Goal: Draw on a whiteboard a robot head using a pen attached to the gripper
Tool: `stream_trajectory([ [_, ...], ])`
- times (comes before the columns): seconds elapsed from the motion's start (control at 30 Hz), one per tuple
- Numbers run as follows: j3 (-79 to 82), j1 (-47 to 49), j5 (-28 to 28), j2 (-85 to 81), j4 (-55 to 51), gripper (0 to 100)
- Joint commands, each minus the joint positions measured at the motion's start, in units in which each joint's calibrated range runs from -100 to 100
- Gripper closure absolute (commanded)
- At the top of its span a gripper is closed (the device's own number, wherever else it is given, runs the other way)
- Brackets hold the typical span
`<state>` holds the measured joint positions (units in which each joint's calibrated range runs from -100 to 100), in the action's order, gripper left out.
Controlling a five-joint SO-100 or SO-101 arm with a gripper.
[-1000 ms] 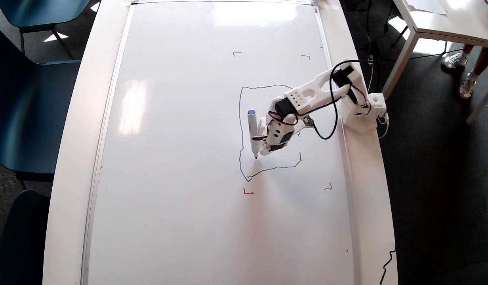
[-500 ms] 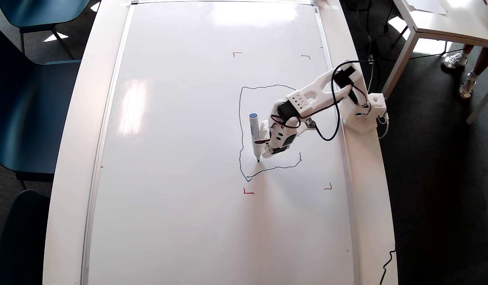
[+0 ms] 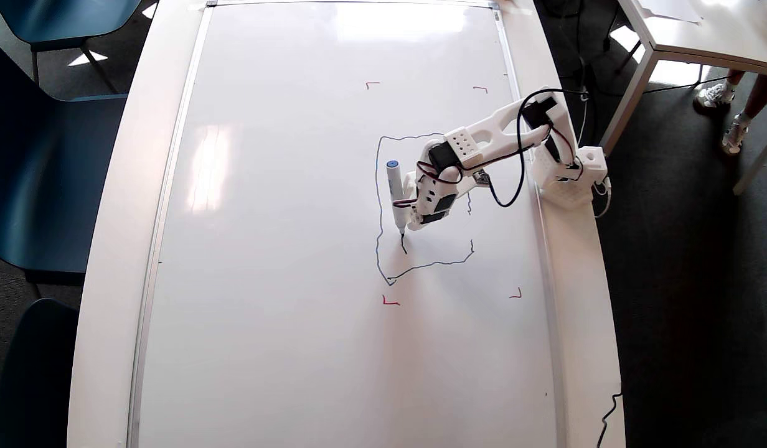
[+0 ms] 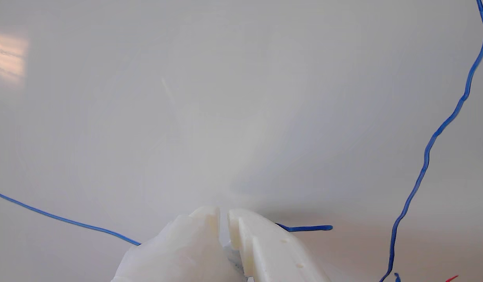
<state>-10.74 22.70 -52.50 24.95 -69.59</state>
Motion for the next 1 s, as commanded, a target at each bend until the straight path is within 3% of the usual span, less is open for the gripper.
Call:
stream_trajectory([
  [0.0, 4.7, -1.5, -0.4, -5.8, -0.5, 99],
  [0.33, 16.7, -2.1, -1.3, -14.2, 0.2, 99],
  [0.97, 16.1, 5.7, 2.3, -13.7, 3.8, 99],
])
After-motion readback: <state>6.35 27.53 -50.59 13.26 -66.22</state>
